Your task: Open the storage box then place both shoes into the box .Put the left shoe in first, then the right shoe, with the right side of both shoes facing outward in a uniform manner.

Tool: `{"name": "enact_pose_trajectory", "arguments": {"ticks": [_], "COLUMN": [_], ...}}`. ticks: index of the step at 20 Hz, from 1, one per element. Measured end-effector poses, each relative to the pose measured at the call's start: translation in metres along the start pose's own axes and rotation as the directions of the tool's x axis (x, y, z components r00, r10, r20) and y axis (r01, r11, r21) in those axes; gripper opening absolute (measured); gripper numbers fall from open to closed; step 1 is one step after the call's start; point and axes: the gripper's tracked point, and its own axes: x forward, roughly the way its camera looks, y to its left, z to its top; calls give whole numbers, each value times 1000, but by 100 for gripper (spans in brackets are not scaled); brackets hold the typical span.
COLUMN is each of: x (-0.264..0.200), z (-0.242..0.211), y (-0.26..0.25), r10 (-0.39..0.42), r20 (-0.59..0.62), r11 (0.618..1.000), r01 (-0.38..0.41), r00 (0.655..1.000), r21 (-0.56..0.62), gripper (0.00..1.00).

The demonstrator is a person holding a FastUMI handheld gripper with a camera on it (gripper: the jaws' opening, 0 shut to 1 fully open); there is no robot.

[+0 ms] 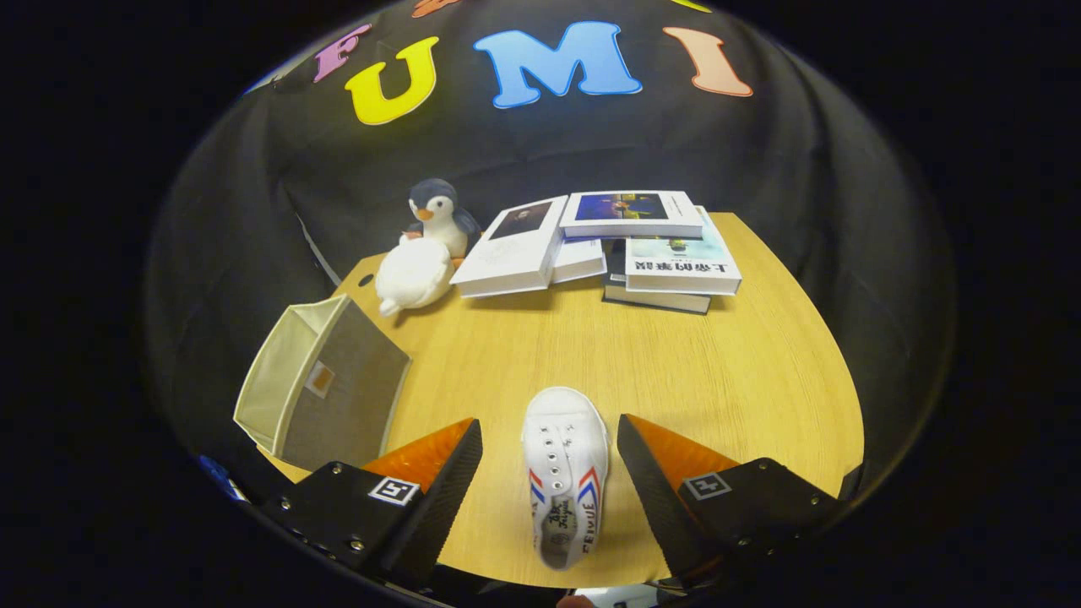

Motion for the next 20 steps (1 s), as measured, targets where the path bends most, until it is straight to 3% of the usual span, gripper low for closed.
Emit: {"name": "enact_pose_trajectory", "arguments": {"ticks": [8,20], "x": [20,51], "z": [-55,-98], "y": [-30,-44], "r10": [-3,-47], "r20": [-125,-274], "r11": [999,978], "r01": [-3,-12], "r00": [992,961], "r21": [-48,-207], "gripper": [98,98]}}
